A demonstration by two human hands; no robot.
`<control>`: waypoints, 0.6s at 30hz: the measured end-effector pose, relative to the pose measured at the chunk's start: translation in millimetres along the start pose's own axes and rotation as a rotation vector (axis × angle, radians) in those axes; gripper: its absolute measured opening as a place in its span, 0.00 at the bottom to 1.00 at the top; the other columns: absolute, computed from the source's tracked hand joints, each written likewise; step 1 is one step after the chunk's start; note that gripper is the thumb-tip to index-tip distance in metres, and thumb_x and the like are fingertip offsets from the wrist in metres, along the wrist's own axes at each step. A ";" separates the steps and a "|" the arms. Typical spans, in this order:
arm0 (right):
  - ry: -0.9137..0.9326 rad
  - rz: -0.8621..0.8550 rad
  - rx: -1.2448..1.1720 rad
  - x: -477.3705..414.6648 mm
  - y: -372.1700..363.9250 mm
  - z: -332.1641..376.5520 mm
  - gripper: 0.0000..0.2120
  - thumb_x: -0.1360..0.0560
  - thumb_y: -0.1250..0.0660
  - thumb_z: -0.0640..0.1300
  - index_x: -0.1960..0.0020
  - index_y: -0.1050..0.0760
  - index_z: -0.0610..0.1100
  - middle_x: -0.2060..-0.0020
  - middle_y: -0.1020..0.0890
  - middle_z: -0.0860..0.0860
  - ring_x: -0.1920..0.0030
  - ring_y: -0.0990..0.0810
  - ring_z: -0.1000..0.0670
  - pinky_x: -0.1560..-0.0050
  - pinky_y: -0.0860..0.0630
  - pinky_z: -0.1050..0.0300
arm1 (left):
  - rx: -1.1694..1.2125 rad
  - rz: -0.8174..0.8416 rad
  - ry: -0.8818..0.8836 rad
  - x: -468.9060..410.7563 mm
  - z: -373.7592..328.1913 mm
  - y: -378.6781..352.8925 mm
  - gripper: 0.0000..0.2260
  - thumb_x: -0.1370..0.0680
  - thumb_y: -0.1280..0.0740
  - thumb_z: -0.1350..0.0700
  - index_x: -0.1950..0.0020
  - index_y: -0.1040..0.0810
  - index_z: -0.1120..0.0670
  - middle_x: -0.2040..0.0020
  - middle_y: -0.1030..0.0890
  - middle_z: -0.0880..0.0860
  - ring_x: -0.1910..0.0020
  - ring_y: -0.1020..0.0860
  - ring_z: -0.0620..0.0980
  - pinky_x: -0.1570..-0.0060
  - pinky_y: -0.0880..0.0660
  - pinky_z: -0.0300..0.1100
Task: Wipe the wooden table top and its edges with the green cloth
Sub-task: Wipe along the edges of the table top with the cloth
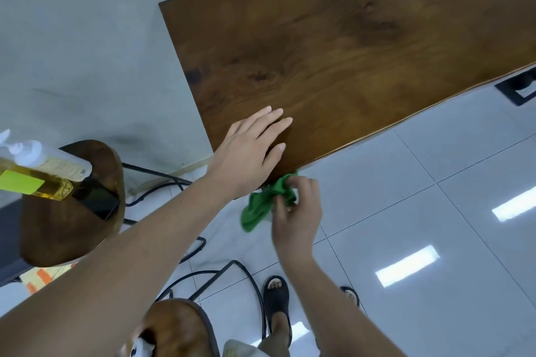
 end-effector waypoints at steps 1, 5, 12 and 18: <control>-0.017 0.022 -0.025 10.9 -10.4 3.6 0.19 0.28 0.31 0.25 0.47 0.22 0.47 0.50 0.24 0.54 0.49 0.22 0.56 0.54 0.26 0.61 | -0.002 -0.006 0.003 1.6 0.6 0.5 0.23 0.09 0.45 0.46 0.14 0.34 0.45 0.13 0.35 0.45 0.12 0.45 0.45 0.19 0.39 0.52; -0.018 0.128 -0.055 36.9 -36.5 13.9 0.20 0.25 0.30 0.27 0.45 0.22 0.52 0.49 0.24 0.56 0.50 0.22 0.53 0.52 0.27 0.64 | 0.015 -0.033 0.028 11.0 8.5 3.9 0.22 0.09 0.45 0.47 0.14 0.32 0.46 0.13 0.35 0.46 0.12 0.45 0.46 0.19 0.40 0.53; 0.110 0.422 -0.014 61.6 -48.4 34.0 0.19 0.25 0.28 0.27 0.43 0.19 0.48 0.45 0.22 0.57 0.46 0.21 0.53 0.51 0.27 0.68 | 0.314 -0.163 0.331 83.7 58.7 16.3 0.22 0.09 0.44 0.46 0.14 0.34 0.47 0.14 0.36 0.46 0.14 0.41 0.46 0.15 0.41 0.53; 0.132 0.561 -0.115 67.7 -52.2 74.6 0.19 0.23 0.30 0.30 0.44 0.23 0.53 0.46 0.22 0.57 0.45 0.19 0.48 0.53 0.18 0.53 | 0.792 -0.305 0.849 180.2 87.7 -4.7 0.21 0.11 0.41 0.37 0.22 0.25 0.43 0.26 0.22 0.41 0.24 0.26 0.42 0.20 0.32 0.55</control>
Point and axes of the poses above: each hand's wrist, its own x-axis away from the middle knuckle, its own y-axis out of the back of the hand, z = x × y, the point moved 8 cm from there along -x, towards the middle knuckle
